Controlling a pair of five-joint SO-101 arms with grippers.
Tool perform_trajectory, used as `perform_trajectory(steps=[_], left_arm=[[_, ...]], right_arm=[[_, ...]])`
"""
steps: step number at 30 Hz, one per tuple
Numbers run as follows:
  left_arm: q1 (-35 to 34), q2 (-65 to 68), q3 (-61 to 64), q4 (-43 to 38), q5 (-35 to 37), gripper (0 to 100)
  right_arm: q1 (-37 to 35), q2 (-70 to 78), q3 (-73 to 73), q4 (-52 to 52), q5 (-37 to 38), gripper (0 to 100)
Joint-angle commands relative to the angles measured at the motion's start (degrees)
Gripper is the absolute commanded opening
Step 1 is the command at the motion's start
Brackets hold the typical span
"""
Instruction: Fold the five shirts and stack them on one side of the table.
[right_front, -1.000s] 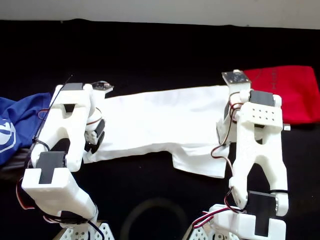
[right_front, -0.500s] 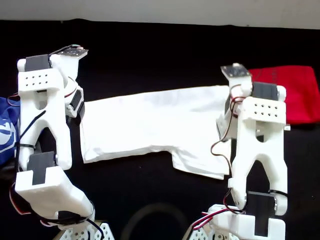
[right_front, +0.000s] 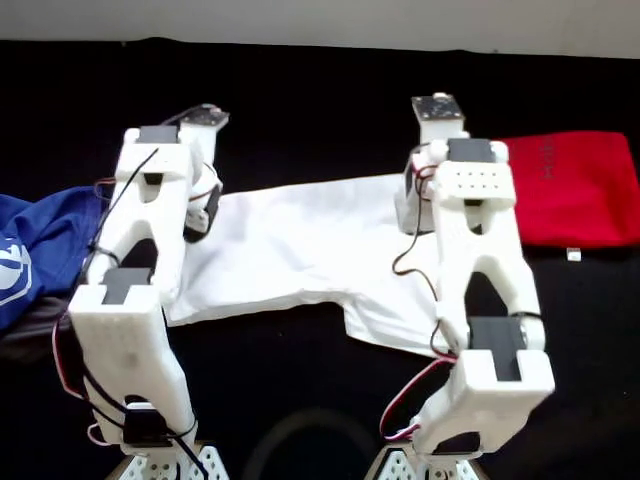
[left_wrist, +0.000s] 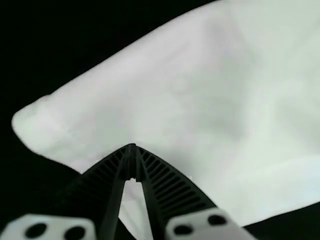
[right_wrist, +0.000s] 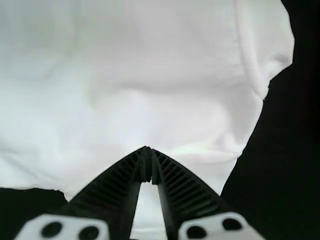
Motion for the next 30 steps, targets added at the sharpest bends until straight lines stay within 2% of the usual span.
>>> perform_trajectory(steps=[1,5,11,21,25,30], left_arm=[[-2.6,4.6,-6.8,-1.1,0.4,1],[-7.8,11.9,-17.2,-1.1,0.0,1],[-8.1,22.6,-35.0,4.3,-3.6,1],[-7.2,28.5,-61.4,26.3,-3.3,1],[-7.3,24.7,-60.4,26.5,-3.3,1],[-6.9,12.0,-42.6,26.5,-3.3,1]], right_arm=[[0.7,3.9,-2.7,-5.0,-0.4,0.6],[4.0,10.1,-2.7,-10.4,-0.4,0.6],[6.3,16.0,-2.9,-18.6,-0.4,0.6],[4.6,7.3,-10.9,-5.8,-0.6,0.6],[2.4,1.4,-10.9,-2.8,-0.4,0.6],[-1.2,-3.2,-10.9,0.7,-0.5,0.6]])
